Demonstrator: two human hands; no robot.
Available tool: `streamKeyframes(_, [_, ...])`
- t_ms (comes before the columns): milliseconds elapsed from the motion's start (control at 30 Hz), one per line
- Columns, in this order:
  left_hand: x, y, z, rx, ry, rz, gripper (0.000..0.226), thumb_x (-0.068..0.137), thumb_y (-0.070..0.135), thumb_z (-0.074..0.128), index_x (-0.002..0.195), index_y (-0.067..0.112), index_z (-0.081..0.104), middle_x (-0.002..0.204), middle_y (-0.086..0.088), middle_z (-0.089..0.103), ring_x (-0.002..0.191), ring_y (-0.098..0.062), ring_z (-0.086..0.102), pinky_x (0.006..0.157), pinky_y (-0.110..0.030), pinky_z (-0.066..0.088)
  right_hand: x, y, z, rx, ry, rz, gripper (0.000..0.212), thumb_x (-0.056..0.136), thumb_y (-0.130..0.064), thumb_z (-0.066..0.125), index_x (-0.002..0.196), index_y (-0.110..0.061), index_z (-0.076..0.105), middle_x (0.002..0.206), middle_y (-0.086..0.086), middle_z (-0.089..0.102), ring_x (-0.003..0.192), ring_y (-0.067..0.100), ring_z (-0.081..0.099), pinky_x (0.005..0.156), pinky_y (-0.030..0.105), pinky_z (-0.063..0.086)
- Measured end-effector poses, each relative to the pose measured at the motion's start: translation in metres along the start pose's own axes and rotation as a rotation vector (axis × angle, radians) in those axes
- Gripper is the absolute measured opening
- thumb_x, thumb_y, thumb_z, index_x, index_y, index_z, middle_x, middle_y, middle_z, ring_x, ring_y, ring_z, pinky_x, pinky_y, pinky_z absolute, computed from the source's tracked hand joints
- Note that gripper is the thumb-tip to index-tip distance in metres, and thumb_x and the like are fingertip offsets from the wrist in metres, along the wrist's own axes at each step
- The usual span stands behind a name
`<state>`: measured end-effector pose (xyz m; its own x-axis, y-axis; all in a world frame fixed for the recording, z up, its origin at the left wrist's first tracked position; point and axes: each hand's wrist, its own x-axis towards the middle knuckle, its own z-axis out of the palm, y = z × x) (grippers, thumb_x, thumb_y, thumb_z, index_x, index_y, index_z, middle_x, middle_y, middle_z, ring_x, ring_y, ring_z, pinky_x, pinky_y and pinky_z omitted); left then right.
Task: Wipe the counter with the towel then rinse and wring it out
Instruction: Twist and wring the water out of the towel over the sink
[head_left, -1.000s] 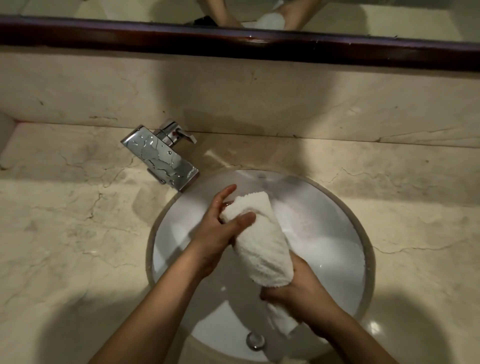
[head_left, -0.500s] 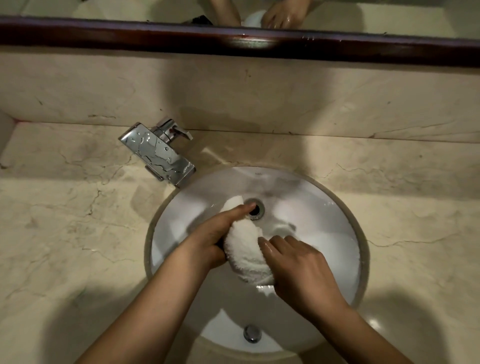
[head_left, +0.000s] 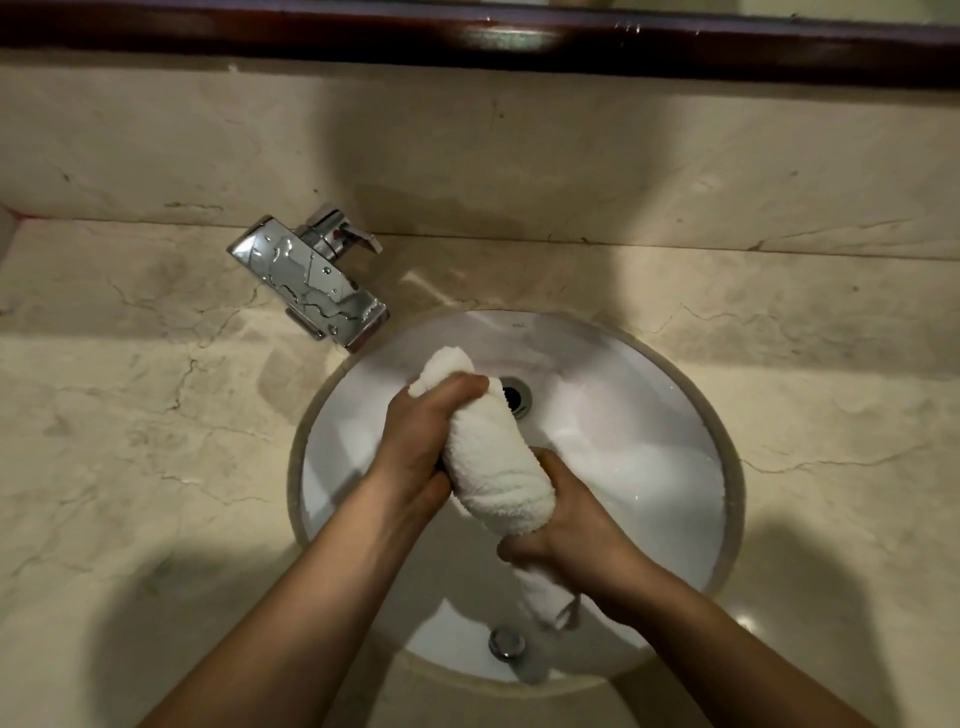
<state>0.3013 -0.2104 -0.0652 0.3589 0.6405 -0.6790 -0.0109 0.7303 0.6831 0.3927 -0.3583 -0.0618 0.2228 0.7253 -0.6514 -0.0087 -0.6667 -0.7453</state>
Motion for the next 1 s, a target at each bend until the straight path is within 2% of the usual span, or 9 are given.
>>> streamKeyframes(133, [0.001,0.001,0.000,-0.043,-0.018,0.000,0.039,0.070,0.011,0.076,0.106,0.000,0.065,0.088,-0.018,0.068,0.078,-0.030,0.068,0.069,-0.039,0.058,0.005,-0.004,-0.003,0.255,-0.147,0.016,0.038,0.069,0.015,0.075,0.105,0.002,0.067,0.085,0.011,0.074,0.077,0.024,0.070,0.070,0.039,0.056])
streamKeyframes(267, [0.002,0.005,0.000,-0.127,-0.116,-0.060,0.046,0.063,0.014,0.073,0.104,0.005,0.054,0.086,-0.021,0.056,0.070,-0.032,0.060,0.062,-0.039,0.057,0.008,-0.007,0.001,0.444,-0.286,-0.003,0.040,0.068,0.020,0.065,0.099,-0.005,0.063,0.081,0.019,0.055,0.071,0.026,0.055,0.057,0.031,0.045])
streamKeyframes(367, [-0.003,0.011,0.002,-0.133,-0.261,-0.072,0.026,0.066,0.015,0.068,0.083,0.001,0.055,0.079,-0.020,0.055,0.065,-0.031,0.058,0.062,-0.036,0.054,0.006,-0.004,0.012,0.733,-0.438,0.028,0.049,0.063,0.017,0.062,0.106,-0.008,0.056,0.074,0.016,0.045,0.059,0.019,0.052,0.049,0.026,0.042])
streamKeyframes(467, [-0.012,0.012,0.003,-0.205,-0.359,-0.062,0.008,0.074,0.012,0.057,0.069,0.017,0.053,0.069,-0.015,0.057,0.061,-0.027,0.055,0.060,-0.032,0.050,0.004,-0.004,0.013,0.852,-0.594,0.050,0.037,0.061,0.010,0.065,0.093,-0.005,0.056,0.067,0.009,0.049,0.055,0.016,0.052,0.048,0.023,0.045])
streamKeyframes(667, [-0.007,0.003,-0.016,-0.162,-0.335,-0.071,0.020,0.061,0.024,0.077,0.079,0.019,0.070,0.080,-0.012,0.068,0.082,-0.031,0.071,0.076,-0.041,0.061,-0.003,-0.009,0.007,0.230,-0.240,0.003,0.038,0.064,0.006,0.078,0.097,-0.011,0.068,0.081,0.005,0.069,0.074,0.021,0.064,0.068,0.038,0.056])
streamKeyframes(733, [-0.004,0.002,-0.024,-0.070,-0.297,-0.046,0.039,0.068,0.023,0.081,0.105,0.017,0.071,0.100,-0.014,0.073,0.109,-0.038,0.072,0.098,-0.055,0.058,-0.003,-0.009,0.009,-0.004,-0.094,-0.050,0.042,0.066,-0.008,0.084,0.103,-0.020,0.069,0.096,0.001,0.076,0.085,0.020,0.071,0.079,0.041,0.062])
streamKeyframes(800, [-0.006,0.007,-0.026,-0.016,-0.224,-0.061,0.059,0.074,0.017,0.085,0.128,0.019,0.060,0.118,-0.018,0.071,0.118,-0.037,0.069,0.102,-0.054,0.056,-0.003,-0.011,0.008,-0.307,0.029,-0.117,0.052,0.074,-0.029,0.077,0.123,-0.030,0.061,0.117,-0.007,0.074,0.100,0.018,0.070,0.086,0.041,0.060])
streamKeyframes(900, [-0.013,0.020,-0.024,0.020,-0.067,-0.091,0.075,0.069,0.026,0.086,0.137,0.029,0.055,0.124,-0.016,0.070,0.110,-0.030,0.071,0.083,-0.042,0.063,-0.005,-0.020,0.003,-0.791,0.183,-0.201,0.038,0.086,-0.035,0.059,0.121,-0.033,0.046,0.111,-0.004,0.070,0.096,0.029,0.066,0.074,0.039,0.049])
streamKeyframes(1000, [-0.019,0.023,-0.017,0.150,0.066,-0.124,0.092,0.056,0.047,0.087,0.138,0.035,0.047,0.123,-0.004,0.067,0.109,-0.027,0.069,0.098,-0.051,0.057,-0.008,-0.028,0.005,-1.077,0.292,-0.304,0.044,0.086,-0.018,0.055,0.128,-0.024,0.044,0.105,0.003,0.066,0.087,0.034,0.067,0.062,0.039,0.038])
